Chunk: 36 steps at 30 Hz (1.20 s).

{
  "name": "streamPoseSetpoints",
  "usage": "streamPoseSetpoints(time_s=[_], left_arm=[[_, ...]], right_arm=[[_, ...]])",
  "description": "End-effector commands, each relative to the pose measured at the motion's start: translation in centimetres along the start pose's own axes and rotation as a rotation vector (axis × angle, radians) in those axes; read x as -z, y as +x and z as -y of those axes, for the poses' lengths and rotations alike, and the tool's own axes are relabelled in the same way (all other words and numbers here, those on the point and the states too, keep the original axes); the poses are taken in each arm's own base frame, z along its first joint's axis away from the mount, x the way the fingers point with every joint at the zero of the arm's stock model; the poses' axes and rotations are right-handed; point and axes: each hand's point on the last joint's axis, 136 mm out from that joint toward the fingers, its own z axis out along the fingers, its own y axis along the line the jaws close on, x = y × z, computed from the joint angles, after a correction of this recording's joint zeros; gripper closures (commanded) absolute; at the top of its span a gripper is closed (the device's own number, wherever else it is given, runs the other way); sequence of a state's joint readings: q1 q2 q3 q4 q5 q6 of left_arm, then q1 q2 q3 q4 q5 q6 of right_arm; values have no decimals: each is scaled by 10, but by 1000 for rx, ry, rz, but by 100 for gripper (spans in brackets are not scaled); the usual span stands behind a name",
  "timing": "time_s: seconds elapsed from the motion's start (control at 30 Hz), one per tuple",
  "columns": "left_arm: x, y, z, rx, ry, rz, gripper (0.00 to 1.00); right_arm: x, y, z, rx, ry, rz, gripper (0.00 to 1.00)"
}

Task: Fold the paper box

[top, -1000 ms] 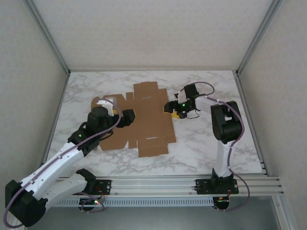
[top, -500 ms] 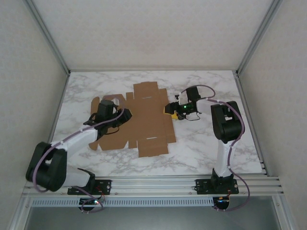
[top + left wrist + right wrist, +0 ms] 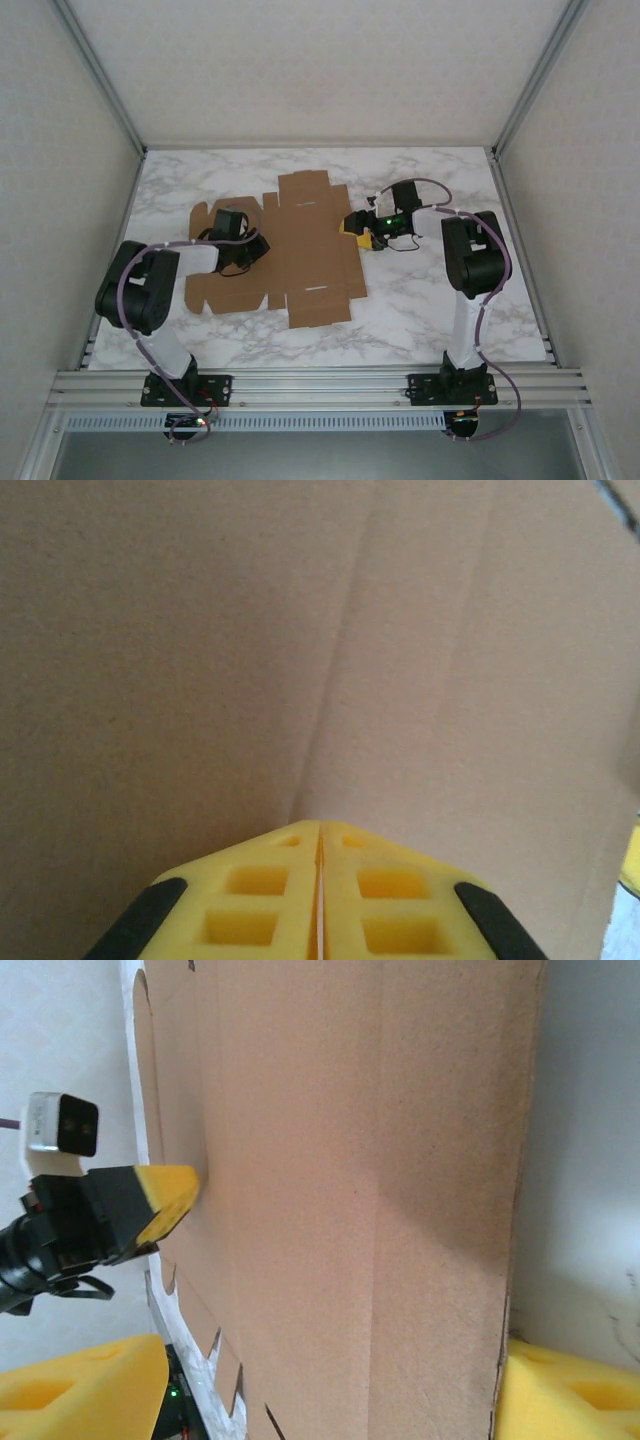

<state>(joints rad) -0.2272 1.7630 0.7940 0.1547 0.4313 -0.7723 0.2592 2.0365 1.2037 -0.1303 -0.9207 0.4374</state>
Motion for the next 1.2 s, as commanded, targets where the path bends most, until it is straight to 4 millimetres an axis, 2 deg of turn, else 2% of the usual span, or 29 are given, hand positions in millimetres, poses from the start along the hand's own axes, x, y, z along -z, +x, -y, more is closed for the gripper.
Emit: streamPoseSetpoints(time_s=[0.0,0.13,0.3,0.57,0.8,0.83,0.93,1.17], left_arm=[[-10,0,-6,14,-22,-17,91],[-15,7,-20,21,-71,-39,91],[-20,12,-28,23,-96,-64,94],[-20,15,-30,18,-98,-72,94],[-18,12,-27,7,-98,-69,94],[-18,12,-27,5,-98,-69,94],[-18,11,-27,3,-101,-65,94],[-18,12,-28,-5,-108,-71,95]], right_arm=[[-12,10,12,-35,-22,-35,17],[-18,16,3,-13,-43,-65,15],[-18,12,-14,-17,-140,-56,13],[-12,6,-47,-4,-281,-29,10],[-11,7,-60,0,-309,-31,8],[-11,7,-60,0,-305,-30,8],[-8,4,-42,-18,-207,8,9],[-12,14,-4,-55,-6,-28,7]])
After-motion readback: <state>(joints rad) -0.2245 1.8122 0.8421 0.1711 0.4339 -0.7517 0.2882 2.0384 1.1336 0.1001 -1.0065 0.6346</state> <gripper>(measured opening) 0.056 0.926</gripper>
